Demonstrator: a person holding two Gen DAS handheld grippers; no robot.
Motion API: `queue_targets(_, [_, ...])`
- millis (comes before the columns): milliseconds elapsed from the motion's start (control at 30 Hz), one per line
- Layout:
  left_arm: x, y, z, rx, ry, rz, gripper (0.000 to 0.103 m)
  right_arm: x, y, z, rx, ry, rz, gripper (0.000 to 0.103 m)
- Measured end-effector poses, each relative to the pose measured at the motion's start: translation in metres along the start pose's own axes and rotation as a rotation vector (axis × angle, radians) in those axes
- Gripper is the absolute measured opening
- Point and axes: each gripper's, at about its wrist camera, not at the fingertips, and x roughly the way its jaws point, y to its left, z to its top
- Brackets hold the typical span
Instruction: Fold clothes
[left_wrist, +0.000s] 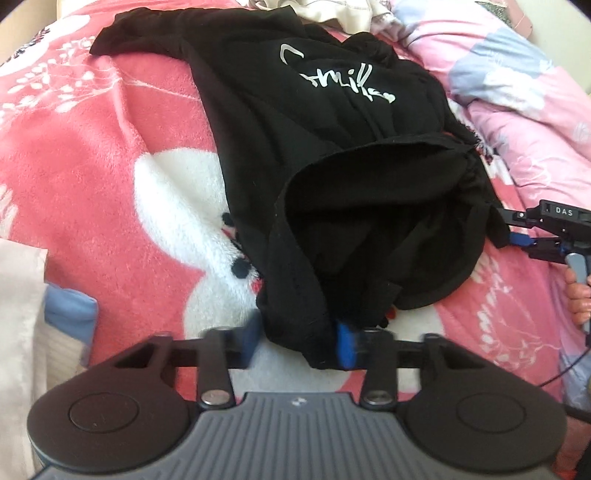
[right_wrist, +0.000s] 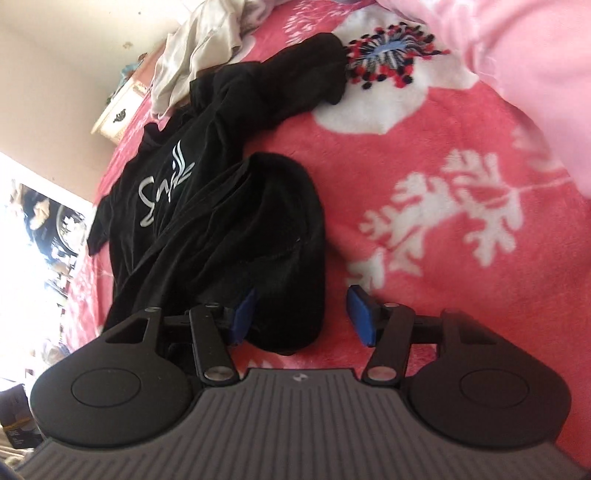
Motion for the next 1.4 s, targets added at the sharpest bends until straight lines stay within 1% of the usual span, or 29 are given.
queue_targets(33, [0.003,-0.001,0.0,-0.007,0.007,-0.005,0.008,0.001,0.004,-0.002,-0.018,0.002,-0.009,0.029])
queue_targets(67, [0.003,-0.002,-0.002,-0.015,0.014,-0.008,0.007,0.002,0.008,-0.004,-0.036,0.005,-0.018,0.021])
queue_targets(100, [0.0,-0.002,-0.004,-0.01,0.009,-0.001,0.006,0.002,0.012,-0.006,-0.062,0.003,-0.029,0.006])
queue_targets(133, [-0.004,-0.002,-0.005,-0.004,0.003,0.005,0.006,0.0,0.017,-0.007,-0.103,-0.008,-0.042,0.002])
queue_targets(200, [-0.022,-0.003,-0.004,0.028,-0.032,0.023,0.005,-0.008,0.028,-0.009,-0.189,-0.035,-0.071,0.002])
queue_targets(267, [-0.041,-0.004,-0.001,0.061,-0.068,0.043,0.005,-0.024,0.043,-0.006,-0.297,-0.089,-0.117,0.002])
queue_targets(367, [-0.083,0.001,0.013,0.149,-0.154,0.126,0.005,-0.052,0.063,0.002,-0.461,-0.166,-0.217,0.002])
queue_targets(433, [-0.104,0.005,0.016,0.193,-0.185,0.177,0.005,-0.07,0.072,0.005,-0.55,-0.19,-0.277,0.002])
queue_targets(467, [-0.114,0.007,0.017,0.213,-0.198,0.201,0.005,-0.08,0.075,0.007,-0.583,-0.191,-0.3,0.001])
queue_targets(533, [-0.125,0.013,0.015,0.231,-0.198,0.233,0.005,-0.096,0.078,0.006,-0.633,-0.175,-0.347,0.001])
queue_targets(600, [-0.125,0.019,0.012,0.22,-0.162,0.227,0.005,-0.104,0.076,0.002,-0.66,-0.132,-0.386,0.001])
queue_targets(633, [-0.12,0.021,0.009,0.222,-0.133,0.224,0.005,-0.101,0.073,-0.002,-0.675,-0.095,-0.404,0.001])
queue_targets(700, [-0.102,0.02,0.003,0.232,-0.069,0.232,0.005,-0.087,0.065,-0.012,-0.71,-0.02,-0.449,0.003])
queue_targets(800, [-0.075,0.019,-0.006,0.252,0.048,0.235,0.005,-0.054,0.047,-0.028,-0.752,0.095,-0.531,0.009])
queue_targets(867, [-0.064,0.015,-0.013,0.306,0.087,0.261,0.006,-0.043,0.041,-0.035,-0.761,0.157,-0.577,0.01])
queue_targets(900, [-0.063,0.012,-0.017,0.345,0.099,0.281,0.007,-0.045,0.041,-0.038,-0.776,0.162,-0.589,0.012])
queue_targets(967, [-0.063,0.007,-0.02,0.401,0.102,0.306,0.013,-0.052,0.044,-0.04,-0.801,0.15,-0.586,0.022])
queue_targets(1000, [-0.064,0.006,-0.02,0.407,0.102,0.308,0.015,-0.056,0.047,-0.039,-0.809,0.142,-0.576,0.027])
queue_targets(1033, [-0.066,0.006,-0.02,0.413,0.102,0.309,0.018,-0.061,0.052,-0.039,-0.821,0.123,-0.55,0.027])
queue_targets(1100, [-0.069,0.006,-0.02,0.423,0.1,0.311,0.019,-0.071,0.066,-0.039,-0.87,0.066,-0.446,0.028])
queue_targets(1133, [-0.074,0.007,-0.019,0.42,0.079,0.295,0.02,-0.073,0.076,-0.041,-0.919,0.036,-0.383,0.029])
queue_targets(1167, [-0.078,0.006,-0.017,0.415,0.057,0.277,0.023,-0.073,0.086,-0.043,-0.969,0.007,-0.332,0.031])
queue_targets(1200, [-0.078,0.004,-0.015,0.411,0.04,0.265,0.025,-0.068,0.094,-0.045,-1.024,-0.014,-0.309,0.033])
queue_targets(1267, [-0.082,0.002,-0.014,0.417,0.013,0.267,0.028,-0.05,0.109,-0.049,-1.133,-0.037,-0.277,0.033])
queue_targets(1333, [-0.083,-0.002,-0.014,0.442,-0.011,0.274,0.03,-0.029,0.118,-0.052,-1.213,-0.035,-0.249,0.033])
queue_targets(1367, [-0.082,-0.005,-0.014,0.46,-0.024,0.279,0.035,-0.018,0.122,-0.054,-1.252,-0.027,-0.248,0.033])
queue_targets(1400, [-0.08,-0.01,-0.014,0.489,-0.038,0.285,0.038,-0.007,0.125,-0.056,-1.291,-0.019,-0.247,0.031])
